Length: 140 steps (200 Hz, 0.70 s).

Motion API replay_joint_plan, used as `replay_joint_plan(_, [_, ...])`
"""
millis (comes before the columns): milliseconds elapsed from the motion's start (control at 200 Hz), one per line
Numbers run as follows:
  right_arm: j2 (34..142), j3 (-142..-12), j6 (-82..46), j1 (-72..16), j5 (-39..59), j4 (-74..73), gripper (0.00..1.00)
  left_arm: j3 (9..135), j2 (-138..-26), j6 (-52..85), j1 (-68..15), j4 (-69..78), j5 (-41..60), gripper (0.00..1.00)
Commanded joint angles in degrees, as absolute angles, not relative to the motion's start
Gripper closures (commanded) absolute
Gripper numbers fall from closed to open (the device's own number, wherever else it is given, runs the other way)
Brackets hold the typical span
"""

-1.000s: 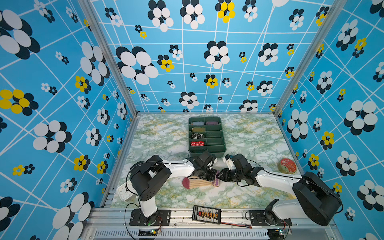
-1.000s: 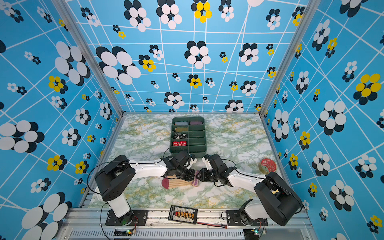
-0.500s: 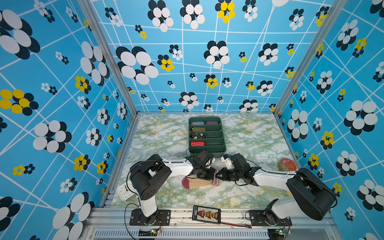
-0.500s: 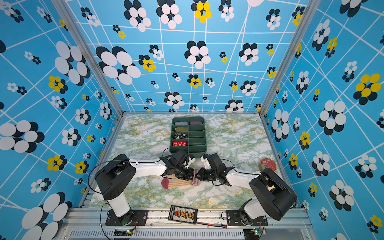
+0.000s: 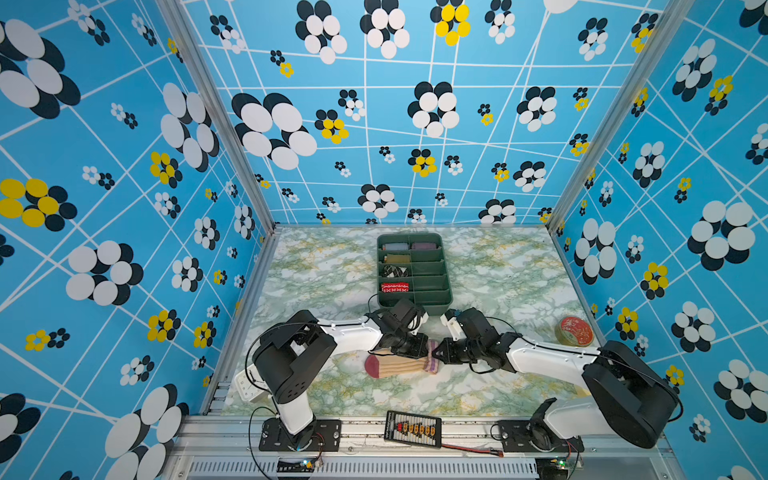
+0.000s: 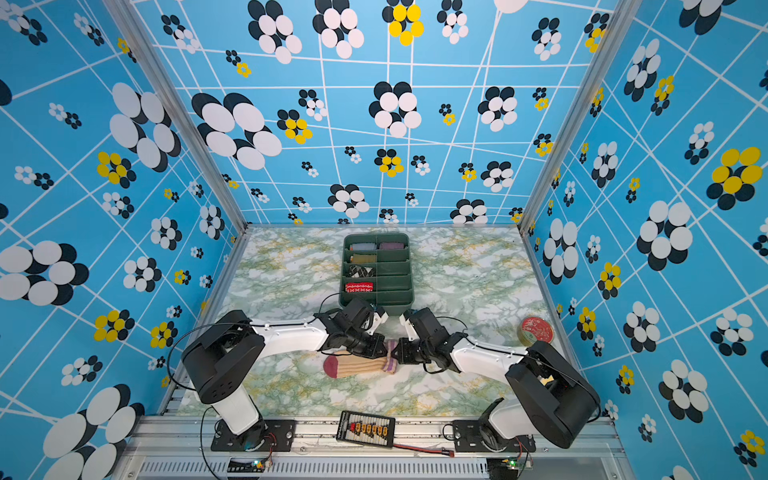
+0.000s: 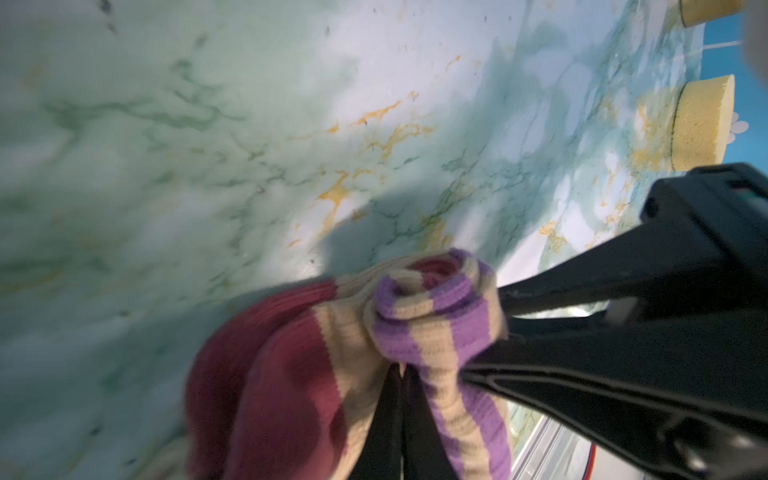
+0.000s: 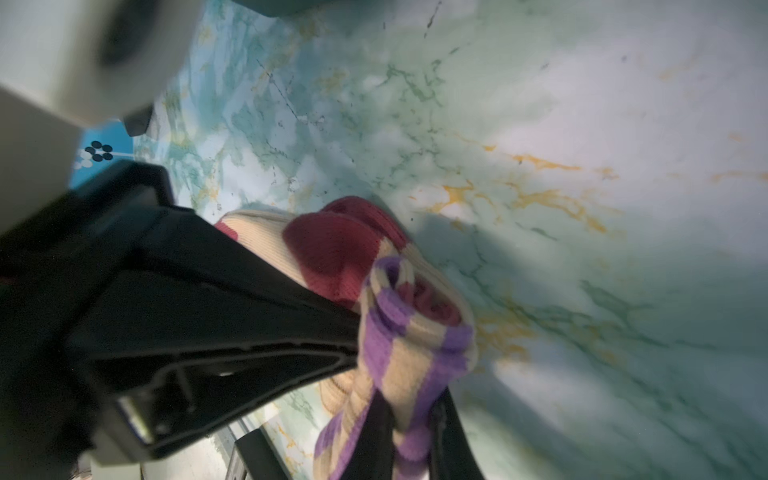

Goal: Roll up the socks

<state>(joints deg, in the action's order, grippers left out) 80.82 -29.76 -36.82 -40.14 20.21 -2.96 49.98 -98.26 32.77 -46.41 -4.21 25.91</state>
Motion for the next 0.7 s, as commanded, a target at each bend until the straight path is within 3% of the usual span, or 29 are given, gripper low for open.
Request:
replay_joint_plan(0, [80.77, -30.82, -35.42, -40.91, 18.16, 2.76, 1.0, 49.83, -94.51, 30.68, -45.75, -6.09, 24.84, 0.95])
replay_joint_plan(695, [83.76, -32.77, -36.12, -41.39, 17.67, 3.25, 0.98, 48.78, -95.07, 31.55, -49.41, -3.78, 32.27, 0.97])
